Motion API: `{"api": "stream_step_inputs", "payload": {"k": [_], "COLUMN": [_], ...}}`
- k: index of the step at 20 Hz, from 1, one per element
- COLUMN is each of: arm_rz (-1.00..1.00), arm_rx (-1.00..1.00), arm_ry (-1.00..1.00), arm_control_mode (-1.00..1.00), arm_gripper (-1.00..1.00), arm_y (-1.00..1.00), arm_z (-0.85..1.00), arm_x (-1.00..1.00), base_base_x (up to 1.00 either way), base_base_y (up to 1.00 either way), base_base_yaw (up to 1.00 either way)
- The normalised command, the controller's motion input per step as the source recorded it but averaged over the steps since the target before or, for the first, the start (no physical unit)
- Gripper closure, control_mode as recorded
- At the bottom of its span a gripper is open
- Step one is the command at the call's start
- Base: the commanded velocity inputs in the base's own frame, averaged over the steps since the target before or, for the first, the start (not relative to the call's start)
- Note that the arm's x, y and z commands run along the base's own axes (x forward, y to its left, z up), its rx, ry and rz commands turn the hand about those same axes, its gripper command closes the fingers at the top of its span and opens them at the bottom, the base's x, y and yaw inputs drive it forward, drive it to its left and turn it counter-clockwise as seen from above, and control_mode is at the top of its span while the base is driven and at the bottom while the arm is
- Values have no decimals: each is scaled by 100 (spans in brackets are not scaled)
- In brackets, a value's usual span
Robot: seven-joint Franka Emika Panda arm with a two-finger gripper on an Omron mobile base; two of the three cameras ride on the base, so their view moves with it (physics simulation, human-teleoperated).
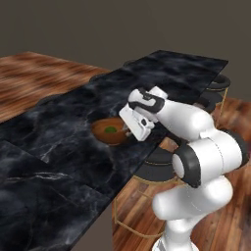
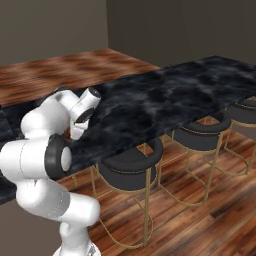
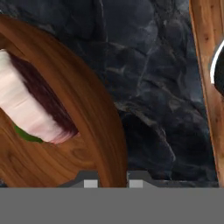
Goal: The microwave is finished heating the steak and lime. Take the bowl containing the food and place it on the dining counter.
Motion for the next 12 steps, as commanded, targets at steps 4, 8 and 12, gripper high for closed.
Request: {"api": "stream_step_inputs", "payload": {"k": [4,8,12], "arm_rz": [0,0,-12], "arm_rx": [-8,-12,-6], "arm_ry": [-3,-6,-2], "arm_control_mode": [-100,-100,-100], "arm_gripper": [100,100,-100], "arm_y": [28,29,28], "arm_z": [-60,-50,-11], "arm_x": [100,100,74], "base_base_x": [0,0,0], "base_base_y": [0,0,0], "base_base_yaw": [0,0,0]}}
